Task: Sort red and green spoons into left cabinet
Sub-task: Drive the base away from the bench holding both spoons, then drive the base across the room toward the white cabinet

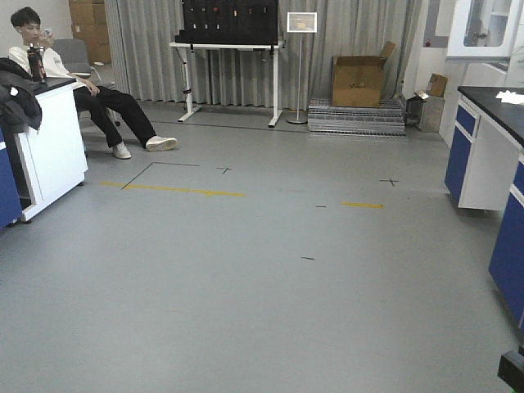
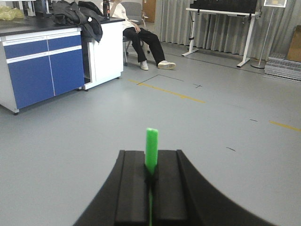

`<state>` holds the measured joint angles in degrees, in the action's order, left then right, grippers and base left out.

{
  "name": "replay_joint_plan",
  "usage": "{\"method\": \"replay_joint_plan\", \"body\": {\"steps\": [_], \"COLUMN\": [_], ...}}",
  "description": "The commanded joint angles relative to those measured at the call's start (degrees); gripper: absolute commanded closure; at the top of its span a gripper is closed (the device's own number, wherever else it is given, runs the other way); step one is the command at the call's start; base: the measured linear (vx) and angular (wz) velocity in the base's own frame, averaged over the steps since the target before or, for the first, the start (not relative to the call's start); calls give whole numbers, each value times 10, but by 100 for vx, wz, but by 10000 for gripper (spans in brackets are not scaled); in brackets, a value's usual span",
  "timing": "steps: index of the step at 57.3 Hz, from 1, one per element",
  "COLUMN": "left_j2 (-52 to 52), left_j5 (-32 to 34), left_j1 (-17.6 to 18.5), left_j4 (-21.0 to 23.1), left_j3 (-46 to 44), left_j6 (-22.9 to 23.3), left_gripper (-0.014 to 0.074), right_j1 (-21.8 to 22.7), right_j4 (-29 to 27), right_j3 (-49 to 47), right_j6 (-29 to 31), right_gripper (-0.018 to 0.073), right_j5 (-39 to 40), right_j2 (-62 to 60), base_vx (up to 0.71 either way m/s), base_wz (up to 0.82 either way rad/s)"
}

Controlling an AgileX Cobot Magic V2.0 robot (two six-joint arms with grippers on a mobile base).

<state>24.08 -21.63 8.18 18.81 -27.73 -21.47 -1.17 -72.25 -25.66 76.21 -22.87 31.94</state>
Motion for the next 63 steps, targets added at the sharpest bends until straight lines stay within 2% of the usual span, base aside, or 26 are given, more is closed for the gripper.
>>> {"method": "replay_joint_plan", "body": {"steps": [1, 63], "left_j2": [3, 3], "left_j5": [42, 40], "left_j1": [3, 3], "left_j4": [9, 9], "left_j3": [-15, -15], "left_j6": [4, 4], "left_gripper": [597, 597], "right_j1": [1, 1], "right_j4": [-20, -20], "right_j3": [-16, -16], "right_j6": [0, 0], "right_gripper": [563, 563], "right_j5": [11, 11], "right_j2": [-1, -1], "base_vx": [44, 52], "base_wz": [7, -2]}}
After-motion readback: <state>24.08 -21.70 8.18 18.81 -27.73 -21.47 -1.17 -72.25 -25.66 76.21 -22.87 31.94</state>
